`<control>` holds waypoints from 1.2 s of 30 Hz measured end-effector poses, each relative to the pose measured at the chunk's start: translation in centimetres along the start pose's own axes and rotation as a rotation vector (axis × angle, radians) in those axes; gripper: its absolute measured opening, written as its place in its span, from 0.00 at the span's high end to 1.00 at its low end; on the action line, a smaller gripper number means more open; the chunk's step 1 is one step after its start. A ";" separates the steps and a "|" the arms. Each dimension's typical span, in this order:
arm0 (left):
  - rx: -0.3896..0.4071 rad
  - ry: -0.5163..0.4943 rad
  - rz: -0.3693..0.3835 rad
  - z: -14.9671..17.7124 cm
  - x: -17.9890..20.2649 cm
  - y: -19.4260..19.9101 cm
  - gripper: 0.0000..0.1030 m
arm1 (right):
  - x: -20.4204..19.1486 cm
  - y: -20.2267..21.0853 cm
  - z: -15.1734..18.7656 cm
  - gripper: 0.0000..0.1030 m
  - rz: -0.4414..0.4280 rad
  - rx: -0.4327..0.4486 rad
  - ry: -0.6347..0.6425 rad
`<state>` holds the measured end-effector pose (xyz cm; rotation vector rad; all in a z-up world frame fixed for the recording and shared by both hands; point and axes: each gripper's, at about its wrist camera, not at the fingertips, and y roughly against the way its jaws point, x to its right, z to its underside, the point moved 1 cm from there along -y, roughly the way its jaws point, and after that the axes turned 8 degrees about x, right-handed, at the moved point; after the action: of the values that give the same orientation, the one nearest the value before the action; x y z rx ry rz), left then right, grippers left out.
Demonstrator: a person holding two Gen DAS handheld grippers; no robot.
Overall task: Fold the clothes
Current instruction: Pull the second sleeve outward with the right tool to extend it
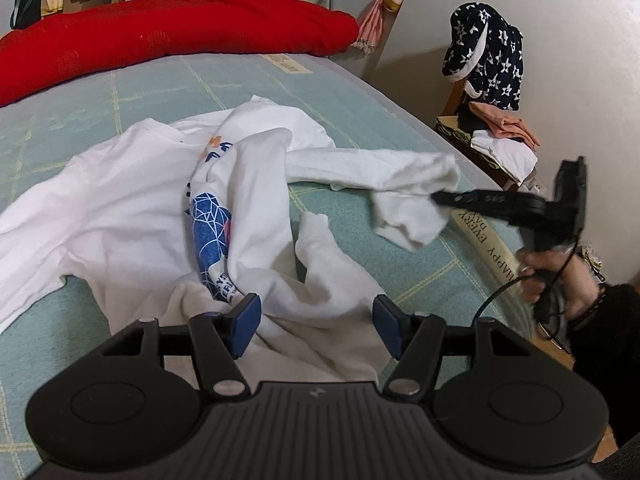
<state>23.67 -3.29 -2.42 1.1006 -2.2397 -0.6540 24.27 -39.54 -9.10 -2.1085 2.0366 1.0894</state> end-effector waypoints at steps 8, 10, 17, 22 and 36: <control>-0.004 -0.012 -0.011 0.1 0.2 0.3 0.40 | 2.6 6.0 -4.9 0.96 0.175 0.053 0.246; -0.005 -0.013 -0.012 0.1 0.3 0.3 0.40 | 3.7 6.9 -6.0 0.96 0.225 0.058 0.268; -0.008 -0.020 -0.014 0.3 0.6 0.5 0.40 | 7.1 6.7 -7.4 0.79 0.342 0.031 0.263; -0.006 -0.028 -0.011 0.2 1.0 0.8 0.40 | 7.4 7.4 -6.1 0.40 0.271 0.043 0.189; -0.021 -0.023 -0.008 0.4 1.7 0.4 0.40 | 9.1 4.8 -1.3 0.74 0.191 0.035 -0.002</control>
<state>22.33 -4.40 -2.00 1.0979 -2.2439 -0.6959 19.79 -48.87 -10.33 -1.9282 2.2776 1.0667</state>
